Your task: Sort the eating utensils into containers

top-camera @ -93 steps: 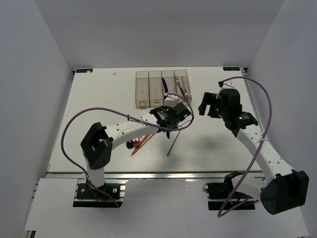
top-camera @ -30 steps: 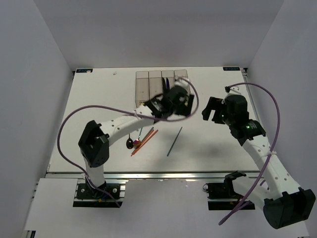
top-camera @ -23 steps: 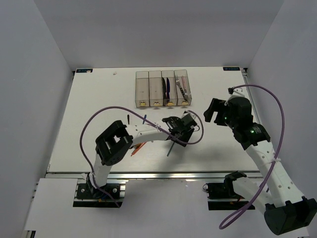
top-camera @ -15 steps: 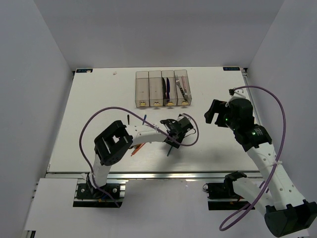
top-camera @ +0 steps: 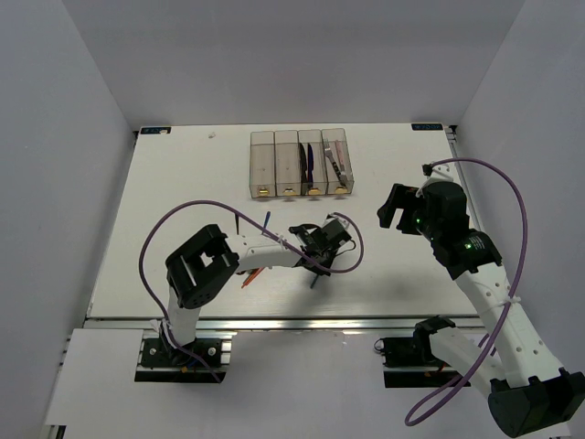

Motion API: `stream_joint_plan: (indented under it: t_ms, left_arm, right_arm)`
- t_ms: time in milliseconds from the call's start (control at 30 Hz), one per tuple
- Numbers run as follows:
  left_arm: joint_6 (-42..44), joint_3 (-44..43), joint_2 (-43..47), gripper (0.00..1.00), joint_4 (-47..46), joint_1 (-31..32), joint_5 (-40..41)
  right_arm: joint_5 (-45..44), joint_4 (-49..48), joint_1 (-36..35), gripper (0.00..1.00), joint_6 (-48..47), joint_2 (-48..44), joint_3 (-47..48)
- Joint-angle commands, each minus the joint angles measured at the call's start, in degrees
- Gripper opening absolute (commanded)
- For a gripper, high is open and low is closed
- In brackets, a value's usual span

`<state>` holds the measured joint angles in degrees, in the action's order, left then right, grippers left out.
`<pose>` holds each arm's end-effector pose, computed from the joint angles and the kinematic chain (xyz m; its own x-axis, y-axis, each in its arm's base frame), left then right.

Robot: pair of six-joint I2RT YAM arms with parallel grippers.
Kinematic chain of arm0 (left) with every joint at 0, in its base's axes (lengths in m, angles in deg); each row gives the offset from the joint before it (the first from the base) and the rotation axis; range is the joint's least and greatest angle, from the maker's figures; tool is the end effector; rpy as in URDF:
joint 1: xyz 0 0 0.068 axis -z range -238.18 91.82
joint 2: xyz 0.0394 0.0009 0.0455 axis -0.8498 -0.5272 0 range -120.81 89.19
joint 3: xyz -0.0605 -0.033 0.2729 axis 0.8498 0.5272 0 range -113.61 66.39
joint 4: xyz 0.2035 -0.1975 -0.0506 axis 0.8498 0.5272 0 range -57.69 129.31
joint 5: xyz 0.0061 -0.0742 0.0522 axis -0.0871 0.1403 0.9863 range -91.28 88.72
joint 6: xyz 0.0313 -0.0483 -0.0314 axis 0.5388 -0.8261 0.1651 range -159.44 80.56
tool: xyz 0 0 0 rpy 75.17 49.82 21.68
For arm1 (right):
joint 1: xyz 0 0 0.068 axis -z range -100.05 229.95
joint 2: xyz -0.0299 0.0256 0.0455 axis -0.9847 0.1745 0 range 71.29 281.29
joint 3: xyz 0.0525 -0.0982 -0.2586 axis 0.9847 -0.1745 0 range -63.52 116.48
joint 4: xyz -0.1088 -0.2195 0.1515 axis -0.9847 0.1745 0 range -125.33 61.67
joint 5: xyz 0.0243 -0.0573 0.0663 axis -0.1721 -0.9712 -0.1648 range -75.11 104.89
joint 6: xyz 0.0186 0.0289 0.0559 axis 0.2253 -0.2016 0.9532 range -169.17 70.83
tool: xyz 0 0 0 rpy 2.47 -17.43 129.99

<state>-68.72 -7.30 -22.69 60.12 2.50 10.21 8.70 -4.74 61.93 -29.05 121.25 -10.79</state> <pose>0.2167 -0.3649 0.1312 -0.7886 0.4256 -0.4437 0.4919 0.8697 -0.0401 0.2158 0.0643 0.3372 -0.4913 0.1999 -0.8478 -0.0509 0.9651 0.2570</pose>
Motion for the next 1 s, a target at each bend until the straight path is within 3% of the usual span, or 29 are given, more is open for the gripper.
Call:
stream_joint_plan:
  t_ms: [0, 167, 300, 433, 600, 800, 867, 967]
  left_arm:
    - [-1.5, 3.1, -3.8, 0.00, 1.7, 0.4, -6.7]
    - [-2.5, -1.7, 2.8, 0.00, 4.7, -1.1, 4.8]
    - [-4.1, -8.4, 8.8, 0.00, 5.1, -9.1, 11.2]
    - [-1.9, -16.3, 9.1, 0.00, 4.0, -16.6, 14.8]
    - [1.8, -29.8, -0.8, 0.00, 3.7, -23.1, 17.8]
    - [6.9, -45.2, -11.1, 0.00, 1.0, -26.9, 15.8]
    - [6.8, -53.0, -16.2, 0.00, 3.6, -28.1, 14.2]
    - [5.9, -57.3, -19.2, 0.00, 6.4, -29.9, 11.3]
  right_arm:
    - [0.2, -0.5, 0.2, 0.89, -0.7, -0.8, 2.6]
    - [-0.3, -0.3, 0.2, 0.89, -1.1, -1.1, 3.2]
    - [-0.3, -0.7, 0.2, 0.89, -1.1, -0.8, 3.1]
    - [0.1, -1.2, 0.2, 0.89, -1.1, -0.2, 2.9]
    - [0.4, -1.5, 0.2, 0.89, -1.5, 0.3, 2.6]
    - [0.5, -1.6, 0.2, 0.89, -2.2, 1.1, 2.1]
    - [0.6, -1.6, 0.2, 0.89, -2.4, 0.9, 1.9]
    - [0.0, -1.8, 0.2, 0.89, -2.7, 0.8, 1.2]
